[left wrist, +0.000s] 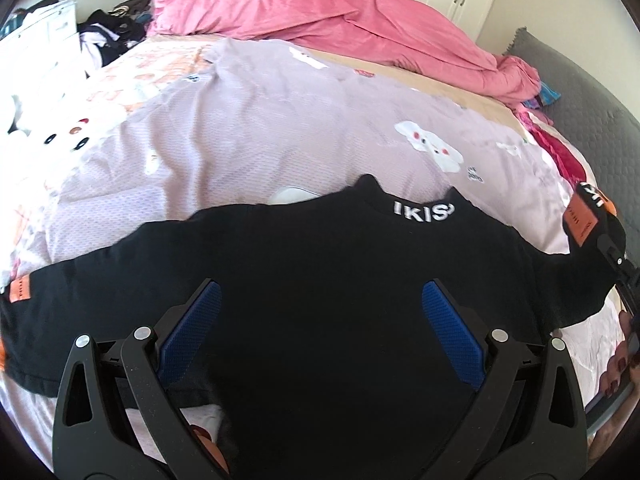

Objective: Fold small clothes

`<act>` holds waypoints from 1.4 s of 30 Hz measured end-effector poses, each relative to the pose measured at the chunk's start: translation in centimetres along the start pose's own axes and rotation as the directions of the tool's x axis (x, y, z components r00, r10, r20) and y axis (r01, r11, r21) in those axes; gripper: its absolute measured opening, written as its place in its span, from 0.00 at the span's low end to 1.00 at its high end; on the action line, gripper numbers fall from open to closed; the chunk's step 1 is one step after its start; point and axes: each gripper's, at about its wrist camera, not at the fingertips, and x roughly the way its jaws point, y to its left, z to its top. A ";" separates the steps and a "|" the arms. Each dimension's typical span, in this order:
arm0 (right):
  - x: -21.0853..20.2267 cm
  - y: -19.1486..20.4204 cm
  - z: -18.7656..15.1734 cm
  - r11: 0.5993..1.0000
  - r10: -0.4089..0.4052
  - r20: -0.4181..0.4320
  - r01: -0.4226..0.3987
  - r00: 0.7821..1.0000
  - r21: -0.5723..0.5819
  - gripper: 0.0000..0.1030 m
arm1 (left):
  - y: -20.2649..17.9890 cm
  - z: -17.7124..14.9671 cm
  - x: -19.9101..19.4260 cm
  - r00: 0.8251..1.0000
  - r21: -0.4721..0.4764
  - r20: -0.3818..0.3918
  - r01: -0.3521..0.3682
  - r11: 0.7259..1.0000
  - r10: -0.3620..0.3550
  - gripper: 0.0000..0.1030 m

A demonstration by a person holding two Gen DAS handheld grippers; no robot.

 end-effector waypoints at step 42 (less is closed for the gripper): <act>-0.4 -0.5 -2.1 0.991 -0.101 -0.126 0.090 0.987 -0.095 0.58 | -4.1 -3.4 6.7 0.948 -0.067 -0.165 0.263 0.962 -0.271 0.06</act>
